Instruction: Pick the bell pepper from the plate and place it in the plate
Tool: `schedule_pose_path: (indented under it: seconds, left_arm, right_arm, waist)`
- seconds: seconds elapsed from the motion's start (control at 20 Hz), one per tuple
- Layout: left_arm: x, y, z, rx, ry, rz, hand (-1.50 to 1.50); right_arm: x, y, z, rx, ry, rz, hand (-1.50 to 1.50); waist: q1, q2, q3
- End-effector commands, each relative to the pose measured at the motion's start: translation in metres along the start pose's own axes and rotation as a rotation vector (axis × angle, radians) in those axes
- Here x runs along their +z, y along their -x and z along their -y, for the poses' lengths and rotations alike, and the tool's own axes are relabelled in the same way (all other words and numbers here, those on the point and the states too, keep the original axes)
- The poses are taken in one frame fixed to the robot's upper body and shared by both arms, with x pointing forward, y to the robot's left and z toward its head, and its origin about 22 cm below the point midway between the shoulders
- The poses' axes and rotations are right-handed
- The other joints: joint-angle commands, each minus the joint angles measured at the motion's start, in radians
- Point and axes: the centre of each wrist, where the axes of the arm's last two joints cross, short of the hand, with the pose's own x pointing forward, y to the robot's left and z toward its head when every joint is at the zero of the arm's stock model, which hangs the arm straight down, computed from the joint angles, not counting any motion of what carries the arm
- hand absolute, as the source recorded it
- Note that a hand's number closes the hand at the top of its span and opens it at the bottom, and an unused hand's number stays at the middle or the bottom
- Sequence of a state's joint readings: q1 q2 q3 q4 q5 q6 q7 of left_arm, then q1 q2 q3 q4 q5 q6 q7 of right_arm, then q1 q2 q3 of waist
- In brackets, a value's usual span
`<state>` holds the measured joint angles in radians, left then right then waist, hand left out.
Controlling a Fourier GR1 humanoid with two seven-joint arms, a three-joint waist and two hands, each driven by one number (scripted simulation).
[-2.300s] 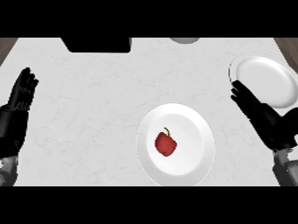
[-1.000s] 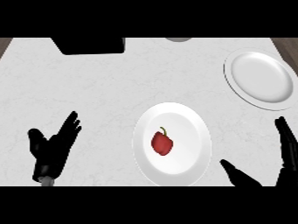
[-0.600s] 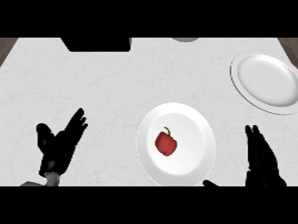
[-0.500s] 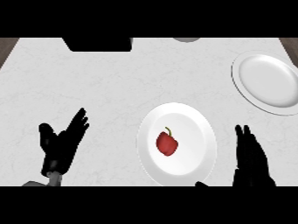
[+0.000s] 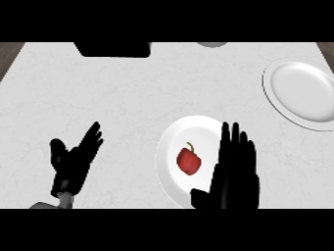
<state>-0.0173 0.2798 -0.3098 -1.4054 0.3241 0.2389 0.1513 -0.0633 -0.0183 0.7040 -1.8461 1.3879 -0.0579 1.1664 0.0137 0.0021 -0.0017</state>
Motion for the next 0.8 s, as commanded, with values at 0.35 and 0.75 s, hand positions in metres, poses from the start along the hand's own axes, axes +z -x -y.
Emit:
schedule_pose_path:
  seconds: [0.35,0.75]
  left_arm:
    - [-0.001,0.001,-0.009,0.006,0.01,0.016,0.0]
    - [-0.01,-0.008,-0.002,0.009,-0.02,-0.003,0.0]
  right_arm:
    - [0.001,-0.026,-0.031,-0.008,-0.116,-0.176,-1.5]
    - [-0.011,-0.026,-0.055,0.075,-0.094,-0.214,-1.5]
  waist:
    - [0.001,-0.001,0.001]
    - [-0.001,-0.001,0.002]
